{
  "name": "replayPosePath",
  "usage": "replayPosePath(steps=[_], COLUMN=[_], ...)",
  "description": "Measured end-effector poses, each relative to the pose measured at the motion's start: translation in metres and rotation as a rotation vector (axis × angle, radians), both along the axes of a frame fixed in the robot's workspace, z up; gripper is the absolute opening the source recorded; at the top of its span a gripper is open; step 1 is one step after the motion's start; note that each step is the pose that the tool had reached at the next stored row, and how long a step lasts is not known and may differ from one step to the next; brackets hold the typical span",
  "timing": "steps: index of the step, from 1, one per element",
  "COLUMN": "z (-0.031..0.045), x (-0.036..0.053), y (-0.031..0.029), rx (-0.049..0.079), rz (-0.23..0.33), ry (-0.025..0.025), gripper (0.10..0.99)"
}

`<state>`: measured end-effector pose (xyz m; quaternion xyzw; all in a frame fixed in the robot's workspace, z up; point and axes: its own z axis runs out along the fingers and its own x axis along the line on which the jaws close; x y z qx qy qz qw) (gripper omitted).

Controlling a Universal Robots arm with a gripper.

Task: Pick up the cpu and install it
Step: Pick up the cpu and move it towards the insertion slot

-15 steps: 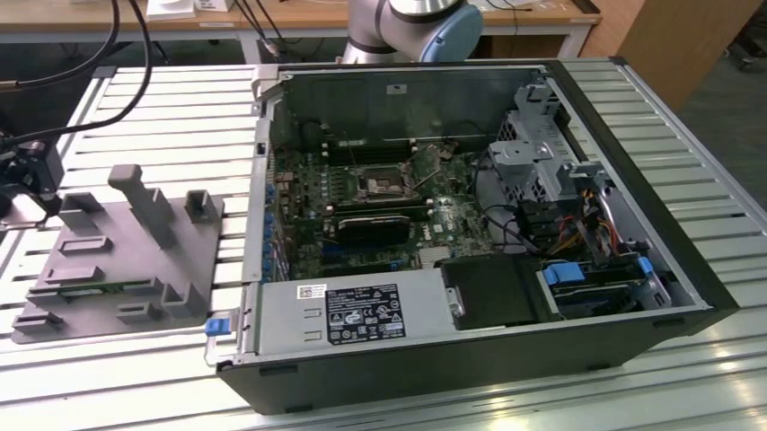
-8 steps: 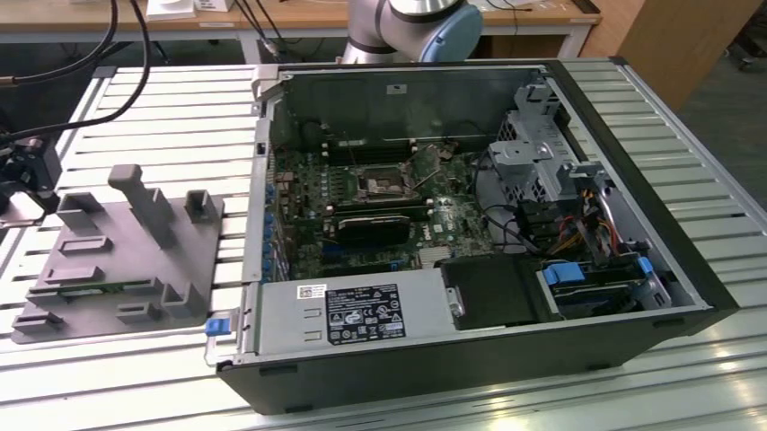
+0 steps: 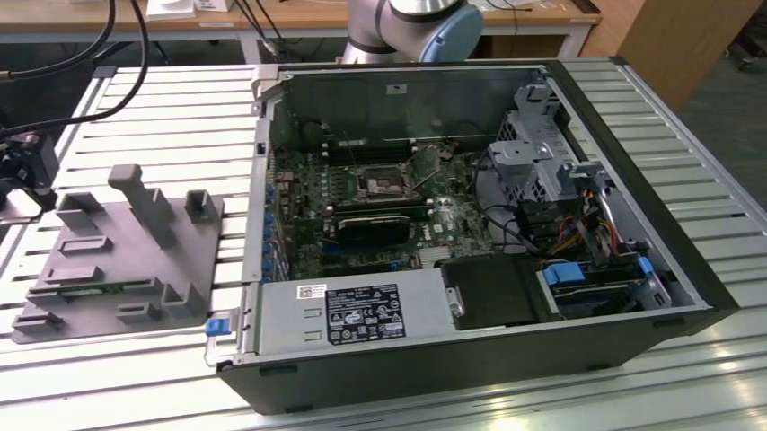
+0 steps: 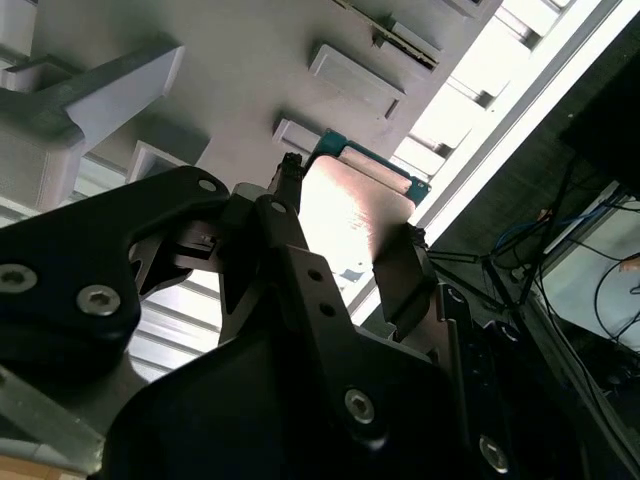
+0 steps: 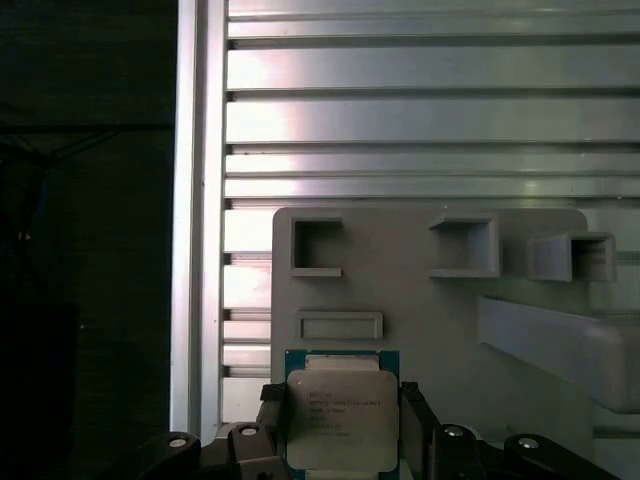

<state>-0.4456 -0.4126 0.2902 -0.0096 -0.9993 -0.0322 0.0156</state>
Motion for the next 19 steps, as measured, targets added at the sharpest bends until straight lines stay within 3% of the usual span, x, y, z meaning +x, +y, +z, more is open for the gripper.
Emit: replayPosePath(steps=[19], z=[0.0069], x=[0.0000], y=[0.0001], rx=[0.000], rz=[0.000], ry=[-0.0001], gripper=[0.537])
